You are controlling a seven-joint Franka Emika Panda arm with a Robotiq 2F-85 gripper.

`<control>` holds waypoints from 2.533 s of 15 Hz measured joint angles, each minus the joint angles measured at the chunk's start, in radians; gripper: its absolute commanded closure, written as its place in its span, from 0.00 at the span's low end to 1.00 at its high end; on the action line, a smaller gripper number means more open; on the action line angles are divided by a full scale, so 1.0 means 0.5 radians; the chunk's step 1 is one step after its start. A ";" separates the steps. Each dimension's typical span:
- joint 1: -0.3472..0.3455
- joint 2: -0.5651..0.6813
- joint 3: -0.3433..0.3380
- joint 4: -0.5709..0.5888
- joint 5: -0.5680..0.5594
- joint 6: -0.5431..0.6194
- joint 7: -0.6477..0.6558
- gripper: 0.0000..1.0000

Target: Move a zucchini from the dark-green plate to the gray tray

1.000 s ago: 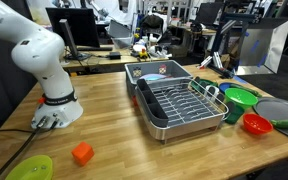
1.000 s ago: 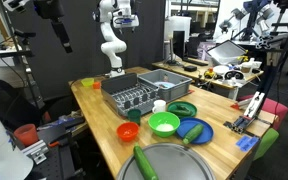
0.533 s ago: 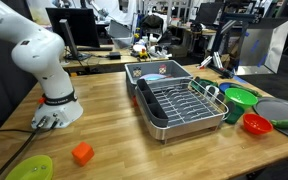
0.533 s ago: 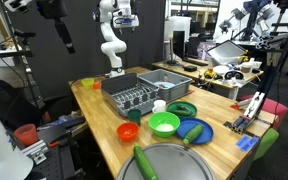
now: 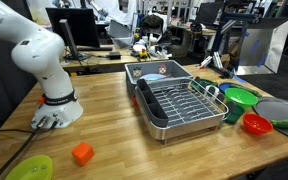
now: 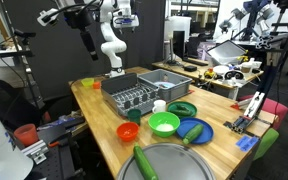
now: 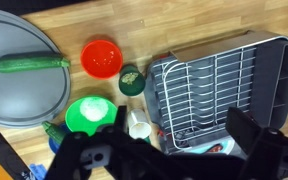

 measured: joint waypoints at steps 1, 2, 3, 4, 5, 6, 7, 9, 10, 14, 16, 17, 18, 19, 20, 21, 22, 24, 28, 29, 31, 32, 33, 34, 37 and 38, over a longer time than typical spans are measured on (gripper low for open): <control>-0.016 0.074 -0.015 0.016 0.000 0.066 0.005 0.00; -0.032 0.148 -0.031 0.038 0.000 0.124 0.012 0.00; -0.050 0.226 -0.045 0.066 -0.001 0.174 0.026 0.00; -0.071 0.305 -0.056 0.101 -0.003 0.214 0.048 0.00; -0.092 0.389 -0.063 0.139 -0.009 0.260 0.074 0.00; -0.097 0.439 -0.066 0.162 -0.011 0.270 0.076 0.00; -0.094 0.450 -0.066 0.164 -0.011 0.270 0.076 0.00; -0.086 0.415 -0.062 0.161 -0.011 0.265 0.076 0.00; -0.086 0.401 -0.063 0.158 -0.011 0.264 0.076 0.00; -0.086 0.393 -0.063 0.152 -0.011 0.264 0.076 0.00; -0.086 0.393 -0.063 0.152 -0.011 0.264 0.076 0.00; -0.086 0.393 -0.063 0.151 -0.011 0.264 0.076 0.00; -0.086 0.393 -0.063 0.151 -0.011 0.264 0.076 0.00; -0.086 0.393 -0.063 0.152 -0.011 0.264 0.076 0.00; -0.086 0.395 -0.064 0.153 -0.010 0.266 0.076 0.00; -0.086 0.403 -0.068 0.159 -0.007 0.272 0.076 0.00; -0.086 0.417 -0.074 0.167 -0.006 0.296 0.075 0.00; -0.086 0.479 -0.099 0.200 0.004 0.364 0.068 0.00; -0.077 0.760 -0.206 0.362 0.111 0.433 -0.045 0.00; -0.074 0.856 -0.236 0.426 0.159 0.434 -0.091 0.00; -0.071 1.059 -0.280 0.574 0.246 0.436 -0.159 0.00; -0.071 1.164 -0.293 0.656 0.280 0.438 -0.172 0.00; -0.072 1.268 -0.302 0.741 0.307 0.441 -0.174 0.00; -0.075 1.369 -0.306 0.826 0.333 0.444 -0.174 0.00; -0.079 1.648 -0.305 1.082 0.437 0.444 -0.158 0.00; -0.080 1.720 -0.305 1.153 0.453 0.444 -0.149 0.00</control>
